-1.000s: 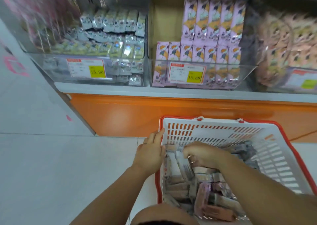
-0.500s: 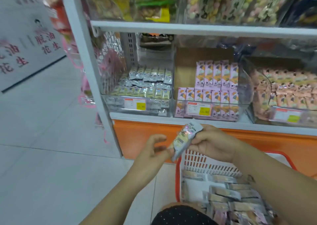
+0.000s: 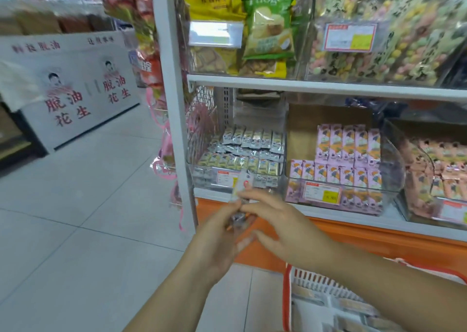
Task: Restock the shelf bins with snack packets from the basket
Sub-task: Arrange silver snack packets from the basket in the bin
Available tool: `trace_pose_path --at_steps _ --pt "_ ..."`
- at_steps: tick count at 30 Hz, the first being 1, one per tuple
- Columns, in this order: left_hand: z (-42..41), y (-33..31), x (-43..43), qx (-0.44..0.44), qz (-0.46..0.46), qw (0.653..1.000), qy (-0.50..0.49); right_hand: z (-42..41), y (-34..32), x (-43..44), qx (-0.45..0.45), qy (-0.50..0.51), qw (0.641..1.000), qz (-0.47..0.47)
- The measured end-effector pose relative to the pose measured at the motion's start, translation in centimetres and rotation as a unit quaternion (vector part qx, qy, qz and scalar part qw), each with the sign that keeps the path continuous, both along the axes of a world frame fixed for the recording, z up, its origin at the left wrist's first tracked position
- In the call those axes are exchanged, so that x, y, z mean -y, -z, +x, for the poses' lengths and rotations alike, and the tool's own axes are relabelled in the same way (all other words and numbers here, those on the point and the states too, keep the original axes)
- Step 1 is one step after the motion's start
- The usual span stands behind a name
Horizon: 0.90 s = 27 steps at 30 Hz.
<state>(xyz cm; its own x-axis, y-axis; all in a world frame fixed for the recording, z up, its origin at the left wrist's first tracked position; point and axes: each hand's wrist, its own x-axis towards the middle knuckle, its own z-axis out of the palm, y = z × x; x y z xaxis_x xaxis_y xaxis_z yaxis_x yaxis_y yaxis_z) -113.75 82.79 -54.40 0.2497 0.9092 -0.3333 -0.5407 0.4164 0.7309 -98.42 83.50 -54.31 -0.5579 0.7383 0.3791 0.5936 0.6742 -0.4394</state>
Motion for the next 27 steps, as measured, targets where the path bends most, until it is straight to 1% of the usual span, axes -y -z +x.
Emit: trace_pose_path --at_steps 2,3,5,8,10,12,13,15,16,17,19,20,22,23,25,27 --pt "-0.7 -0.2 -1.5 -0.04 0.028 0.998 -0.033 0.6 -0.8 -1.4 0.037 -0.006 0.999 -0.001" --pt "-1.1 -0.4 -2.4 -0.072 0.041 0.995 -0.051 1.0 -1.3 -2.3 0.042 0.009 0.999 -0.001" --pt "-1.7 -0.9 -4.6 -0.142 0.067 0.984 -0.079 2.3 -2.5 -4.9 0.054 0.07 0.996 0.0" --pt "-2.1 -1.7 -8.4 -0.22 0.095 0.965 -0.104 4.5 -3.8 -9.0 0.132 0.179 0.974 -0.028" --pt "-1.9 -2.2 -11.2 -0.217 0.101 0.963 -0.122 5.7 -3.6 -11.3 0.183 0.22 0.956 -0.059" --pt "-1.4 -2.6 -14.1 -0.194 0.087 0.966 -0.145 6.3 -3.0 -12.8 0.208 0.227 0.948 -0.082" --pt "-1.2 -2.5 -15.6 -0.201 0.084 0.964 -0.151 6.5 -2.6 -13.3 0.209 0.225 0.948 -0.085" --pt "-0.8 -1.8 -18.3 -0.255 0.092 0.951 -0.149 6.6 -1.8 -13.8 0.192 0.223 0.953 -0.071" --pt "-0.7 -1.4 -19.6 -0.302 0.105 0.936 -0.147 6.7 -1.5 -14.0 0.182 0.222 0.956 -0.058" --pt "-0.6 -1.1 -20.6 -0.363 0.122 0.912 -0.146 6.7 -1.2 -14.0 0.173 0.221 0.959 -0.046" --pt "-0.6 -0.5 -22.5 -0.471 0.164 0.853 -0.151 6.7 -0.7 -14.1 0.153 0.222 0.963 -0.031" --pt "-0.6 -0.3 -23.6 -0.505 0.178 0.83 -0.156 6.8 -0.5 -14.2 0.141 0.223 0.964 -0.026" --pt "-0.3 0.0 -25.6 -0.556 0.188 0.79 -0.176 6.8 0.1 -14.3 0.112 0.222 0.968 -0.026" --pt "-0.1 0.1 -26.7 -0.572 0.19 0.775 -0.187 6.9 0.4 -14.3 0.096 0.217 0.971 -0.028" --pt "0.4 0.4 -28.6 -0.587 0.187 0.762 -0.197 7.1 0.7 -14.5 0.07 0.21 0.975 -0.029" --pt "0.7 0.7 -30.3 -0.621 0.18 0.741 -0.18 7.2 1.1 -14.7 0.051 0.208 0.977 -0.022"
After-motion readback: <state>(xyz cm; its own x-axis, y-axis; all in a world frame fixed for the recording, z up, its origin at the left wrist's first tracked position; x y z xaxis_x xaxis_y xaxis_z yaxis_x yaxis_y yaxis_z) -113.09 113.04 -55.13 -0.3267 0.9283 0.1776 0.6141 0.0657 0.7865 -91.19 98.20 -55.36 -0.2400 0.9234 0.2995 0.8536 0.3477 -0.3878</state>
